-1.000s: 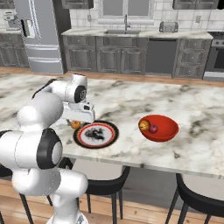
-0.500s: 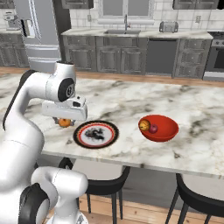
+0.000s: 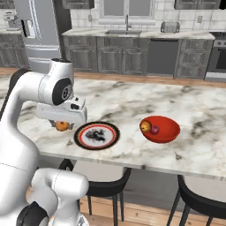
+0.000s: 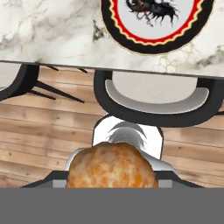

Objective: Take the fruits from the plate on the dining counter and place two fruits in each bowl.

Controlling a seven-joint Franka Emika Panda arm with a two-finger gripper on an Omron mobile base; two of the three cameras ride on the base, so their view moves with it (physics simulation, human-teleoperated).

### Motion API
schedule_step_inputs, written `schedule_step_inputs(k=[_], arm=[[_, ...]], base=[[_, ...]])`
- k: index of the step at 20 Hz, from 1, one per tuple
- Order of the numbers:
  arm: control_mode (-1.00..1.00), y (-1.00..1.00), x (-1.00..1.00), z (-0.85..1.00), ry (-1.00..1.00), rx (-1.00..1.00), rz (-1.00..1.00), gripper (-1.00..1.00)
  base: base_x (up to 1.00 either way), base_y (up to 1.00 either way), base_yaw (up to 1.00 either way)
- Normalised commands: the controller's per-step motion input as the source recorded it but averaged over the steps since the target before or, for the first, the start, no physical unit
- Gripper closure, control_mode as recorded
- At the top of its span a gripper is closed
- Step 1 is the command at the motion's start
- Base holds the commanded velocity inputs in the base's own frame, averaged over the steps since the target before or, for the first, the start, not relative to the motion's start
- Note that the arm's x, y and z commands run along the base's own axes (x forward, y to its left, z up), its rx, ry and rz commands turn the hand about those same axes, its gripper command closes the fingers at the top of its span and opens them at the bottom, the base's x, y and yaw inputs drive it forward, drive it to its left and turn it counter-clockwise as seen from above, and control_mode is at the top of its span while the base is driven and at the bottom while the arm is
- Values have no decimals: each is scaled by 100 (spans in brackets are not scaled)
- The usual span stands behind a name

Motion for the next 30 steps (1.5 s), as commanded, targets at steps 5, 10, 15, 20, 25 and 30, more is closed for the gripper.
schedule_step_inputs(k=[5, 10, 15, 20, 25, 30], arm=[[100, 0, -1, 0, 0, 0, 0, 100], [100, 0, 0, 0, 0, 0, 0, 100], [100, 0, 0, 0, 0, 0, 0, 100], [100, 0, 0, 0, 0, 0, 0, 100], [100, 0, 0, 0, 0, 0, 0, 100], [100, 0, 0, 0, 0, 0, 0, 100]], base=[[-27, -27, -4], [-48, -100, -21], [-27, -100, -16], [0, -100, -6], [15, -100, -1], [56, -100, 6]])
